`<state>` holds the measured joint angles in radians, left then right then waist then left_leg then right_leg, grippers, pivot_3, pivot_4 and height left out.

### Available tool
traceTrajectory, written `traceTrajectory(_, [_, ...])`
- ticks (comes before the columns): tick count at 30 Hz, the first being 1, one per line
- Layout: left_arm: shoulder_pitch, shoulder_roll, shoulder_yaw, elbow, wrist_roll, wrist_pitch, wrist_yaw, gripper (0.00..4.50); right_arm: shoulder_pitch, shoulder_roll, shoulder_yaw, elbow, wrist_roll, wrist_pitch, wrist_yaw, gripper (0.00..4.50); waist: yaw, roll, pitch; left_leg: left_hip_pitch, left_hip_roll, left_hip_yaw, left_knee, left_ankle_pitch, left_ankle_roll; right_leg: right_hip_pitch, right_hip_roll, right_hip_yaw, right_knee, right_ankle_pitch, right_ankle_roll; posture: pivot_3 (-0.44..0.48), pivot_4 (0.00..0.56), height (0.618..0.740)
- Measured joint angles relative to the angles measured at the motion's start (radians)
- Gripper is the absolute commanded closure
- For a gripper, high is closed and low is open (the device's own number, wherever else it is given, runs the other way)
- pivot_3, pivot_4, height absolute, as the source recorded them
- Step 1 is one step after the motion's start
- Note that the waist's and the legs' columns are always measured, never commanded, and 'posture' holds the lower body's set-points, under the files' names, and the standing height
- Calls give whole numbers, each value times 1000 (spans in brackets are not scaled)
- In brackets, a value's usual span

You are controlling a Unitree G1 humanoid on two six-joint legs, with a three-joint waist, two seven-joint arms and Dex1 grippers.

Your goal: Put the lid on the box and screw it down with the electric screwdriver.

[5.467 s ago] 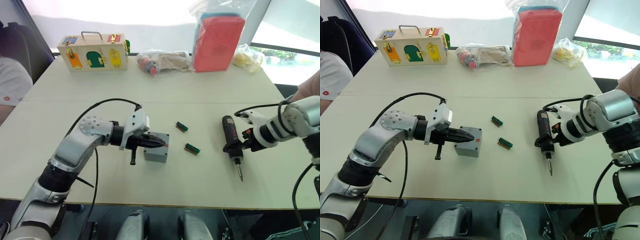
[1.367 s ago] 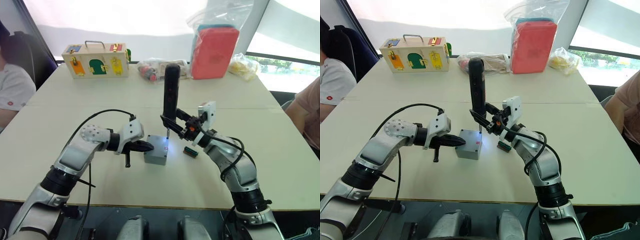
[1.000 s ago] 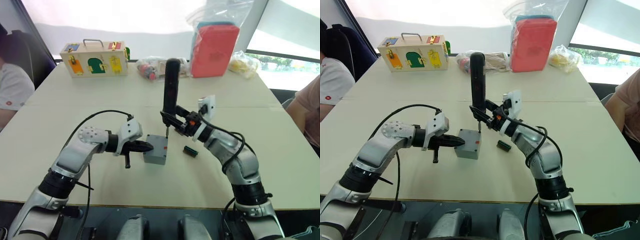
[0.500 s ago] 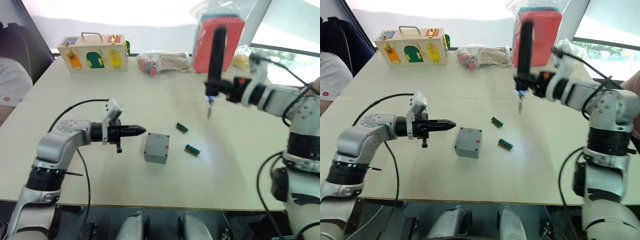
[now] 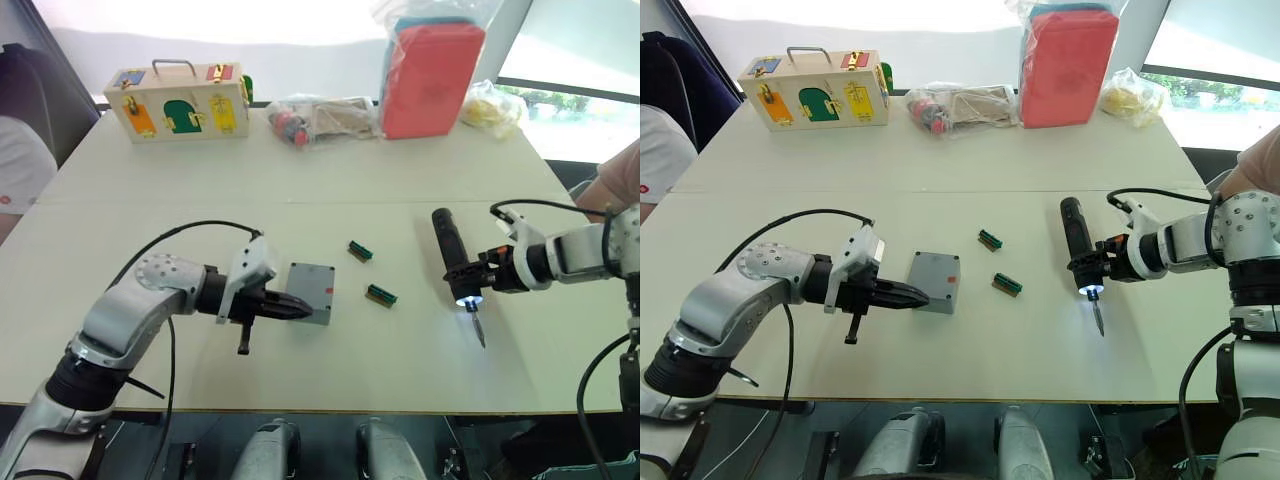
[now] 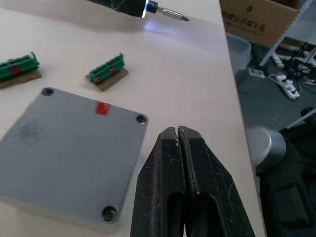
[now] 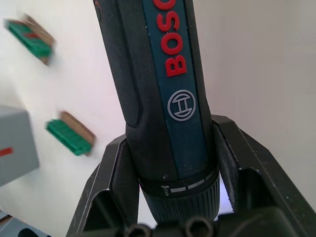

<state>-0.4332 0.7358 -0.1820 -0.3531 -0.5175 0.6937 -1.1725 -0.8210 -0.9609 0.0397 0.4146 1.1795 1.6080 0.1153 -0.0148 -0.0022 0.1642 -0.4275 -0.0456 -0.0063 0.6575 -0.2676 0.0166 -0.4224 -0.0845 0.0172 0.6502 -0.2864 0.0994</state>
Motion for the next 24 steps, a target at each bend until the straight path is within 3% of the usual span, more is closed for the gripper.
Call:
traceTrajectory(6, [30, 3, 1, -17, -2, 16, 33, 4500, -11, 38, 2, 8, -19, 0, -83, 2748, 0, -1, 0, 0, 1, 0, 4, -2, 3, 2, 2, 0, 0, 0, 1, 0, 150, 738])
traceTrajectory(8, [31, 3, 1, -17, -6, 23, 40, 4500, -11, 38, 12, -2, -23, 0, -89, 1738, 1, -1, 0, 0, 1, 0, 5, -2, 3, 3, 2, 0, 0, 1, 1, 0, 150, 738])
traceTrajectory(9, [31, 3, 1, -17, -7, 24, 42, 4500, -11, 38, 13, -7, -26, 0, -89, 1585, 1, -1, 0, 0, 1, 0, 5, -2, 3, 4, 2, 0, 0, 1, 1, 0, 150, 738])
traceTrajectory(13, [35, 14, 7, -17, -17, 36, 48, 4500, -11, 40, 17, -45, -37, 0, -78, 51, 2, -1, 0, 0, 1, -1, 6, -2, 3, 4, 2, 0, 0, 1, 2, 0, 150, 738])
traceTrajectory(20, [35, -51, 118, -6, -107, 125, 165, 4500, 26, 56, -7, -214, -143, -18, -56, 7, 3, -1, 0, 0, 1, -1, 7, -3, 4, 4, 2, 0, 0, 2, 3, 0, 150, 738])
traceTrajectory(24, [44, -38, 206, -2, -162, 183, 205, 4500, 31, -4, 0, -376, -240, -168, 81, 7, 0, -1, 1, 1, 1, -1, 7, -3, 4, 3, 3, 0, 1, 2, 3, 0, 150, 738])
